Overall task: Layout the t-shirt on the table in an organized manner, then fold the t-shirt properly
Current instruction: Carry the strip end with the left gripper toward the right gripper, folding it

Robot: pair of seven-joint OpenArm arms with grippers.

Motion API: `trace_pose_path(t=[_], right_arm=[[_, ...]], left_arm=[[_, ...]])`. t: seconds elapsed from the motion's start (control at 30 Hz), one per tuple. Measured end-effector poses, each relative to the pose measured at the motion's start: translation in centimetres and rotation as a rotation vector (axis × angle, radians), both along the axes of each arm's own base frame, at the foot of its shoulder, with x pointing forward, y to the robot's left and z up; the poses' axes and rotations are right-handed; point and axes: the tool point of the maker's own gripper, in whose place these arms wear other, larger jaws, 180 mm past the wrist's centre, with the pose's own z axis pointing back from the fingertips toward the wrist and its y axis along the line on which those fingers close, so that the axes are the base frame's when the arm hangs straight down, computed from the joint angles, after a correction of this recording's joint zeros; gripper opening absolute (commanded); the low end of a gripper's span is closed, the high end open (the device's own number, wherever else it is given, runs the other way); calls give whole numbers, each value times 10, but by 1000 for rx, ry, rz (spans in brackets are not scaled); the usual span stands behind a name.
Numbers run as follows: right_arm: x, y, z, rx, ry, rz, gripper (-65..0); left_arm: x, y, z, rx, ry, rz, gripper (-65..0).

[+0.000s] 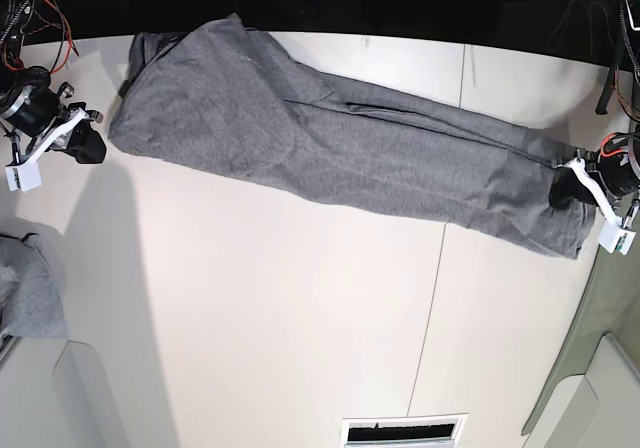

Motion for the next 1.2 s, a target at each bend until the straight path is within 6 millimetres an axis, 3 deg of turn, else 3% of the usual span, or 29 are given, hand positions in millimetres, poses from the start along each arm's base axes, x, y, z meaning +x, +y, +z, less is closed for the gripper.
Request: trace_pose_path(t=[0.17,0.33,0.47,0.53,0.57,0.63,0.7,0.8,0.93,1.07,1.2], right_arm=[[-1,-1,-1,-7,3,1,-650],[-2,-3,-3,-24,11,4,-650],[-3,-2,-4,-25,17,7,-650],[-6,-2,-6,-29,39,14,-650],[-9,-2,-9,-32,61,20,-609],[-16,-2,-14,-32,109,25,-420],[-21,0,-16,-24,130,30,-289],[-30,0,-21,-20,152,28,-253],[-51,1,-31,-13,198,27,-253],[-73,6,-42,4,246,22,-253],[-87,23,-49,66,264,4,-253]], left_arm=[[5,-52,18,-26,-60,-139,-650],[-3,-112,1,-30,-36,-293,-650],[-13,-152,-23,10,-7,-380,-402],[-20,-172,-33,-26,16,-409,-319],[-23,-181,-37,-47,21,-414,-304],[-25,-199,-42,-97,22,-419,-302],[-27,-215,-43,-141,17,-419,-302],[-27,-237,-39,-203,6,-414,-302],[-28,-248,-36,-239,4,-412,-302],[-27,-239,-38,-215,10,-409,-302],[-26,-229,-35,-237,14,-393,-302]])
